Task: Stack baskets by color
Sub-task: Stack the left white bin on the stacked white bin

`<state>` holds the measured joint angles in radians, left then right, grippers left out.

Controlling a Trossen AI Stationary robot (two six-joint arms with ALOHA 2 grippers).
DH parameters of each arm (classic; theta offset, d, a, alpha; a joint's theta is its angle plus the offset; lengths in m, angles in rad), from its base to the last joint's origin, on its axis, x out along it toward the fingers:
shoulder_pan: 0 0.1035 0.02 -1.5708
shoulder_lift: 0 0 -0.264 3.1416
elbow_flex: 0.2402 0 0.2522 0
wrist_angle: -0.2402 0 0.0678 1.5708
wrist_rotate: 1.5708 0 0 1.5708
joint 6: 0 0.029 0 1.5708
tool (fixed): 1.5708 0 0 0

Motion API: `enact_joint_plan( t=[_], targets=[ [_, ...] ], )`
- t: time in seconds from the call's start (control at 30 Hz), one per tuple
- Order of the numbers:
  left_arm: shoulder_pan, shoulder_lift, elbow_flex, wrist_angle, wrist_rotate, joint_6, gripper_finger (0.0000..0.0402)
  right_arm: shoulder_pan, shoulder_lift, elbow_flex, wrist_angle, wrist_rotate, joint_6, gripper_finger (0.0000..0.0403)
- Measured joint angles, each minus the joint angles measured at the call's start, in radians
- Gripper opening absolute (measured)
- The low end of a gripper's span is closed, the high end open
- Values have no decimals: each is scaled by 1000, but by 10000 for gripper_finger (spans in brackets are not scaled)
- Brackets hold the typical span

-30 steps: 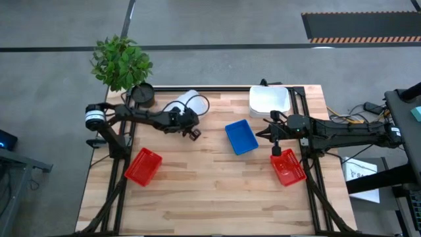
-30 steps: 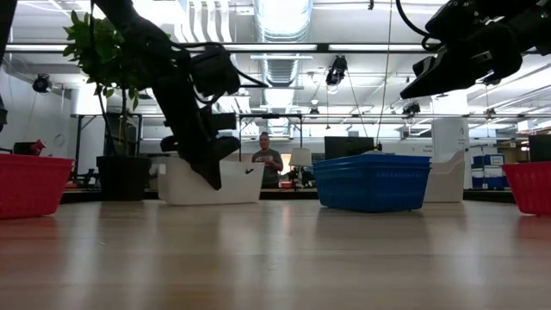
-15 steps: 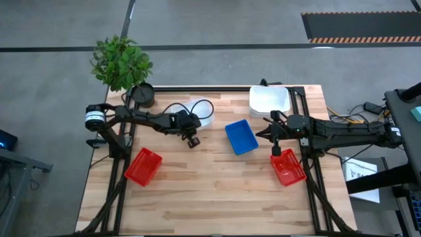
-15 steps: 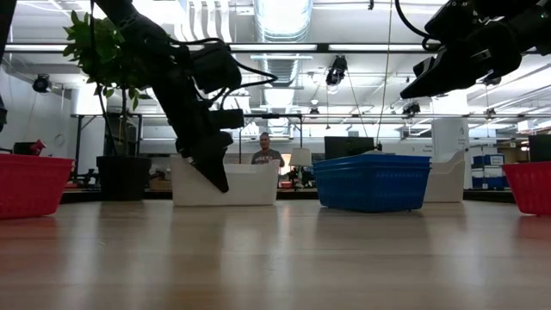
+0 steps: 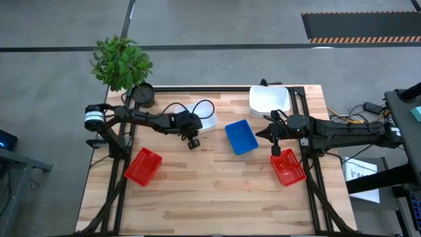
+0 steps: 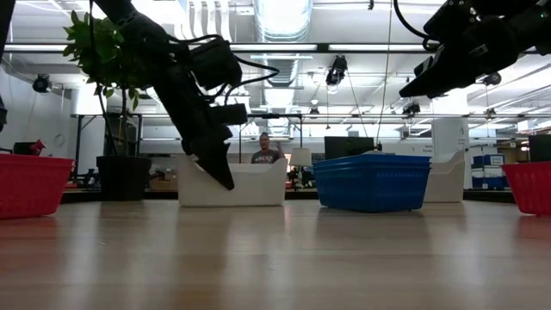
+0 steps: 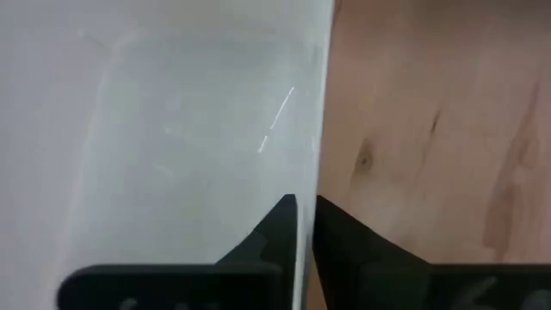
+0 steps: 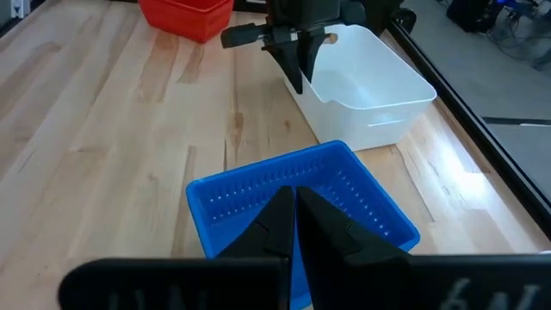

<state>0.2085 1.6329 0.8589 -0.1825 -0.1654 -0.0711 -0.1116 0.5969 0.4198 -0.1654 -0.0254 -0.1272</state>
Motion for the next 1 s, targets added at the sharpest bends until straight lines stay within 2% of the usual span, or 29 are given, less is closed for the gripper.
enact_joint_plan(
  t=[0.33,0.43,0.6,0.77,0.9,1.0],
  targets=[
    [0,-22,0,-1,-1,28,149,0,0,0,38,5,5,9],
    [-8,-71,0,2,-1,44,173,1,8,3,49,70,22,9],
    [-37,-176,-1,13,-6,106,183,3,70,37,49,89,23,9],
    [-80,-287,-3,80,-25,193,183,3,202,105,51,90,12,9],
    [-115,-361,-24,216,-27,306,182,3,325,185,51,89,-12,9],
    [-131,-405,-65,387,-26,388,182,3,416,251,49,87,-27,9]
  ],
)
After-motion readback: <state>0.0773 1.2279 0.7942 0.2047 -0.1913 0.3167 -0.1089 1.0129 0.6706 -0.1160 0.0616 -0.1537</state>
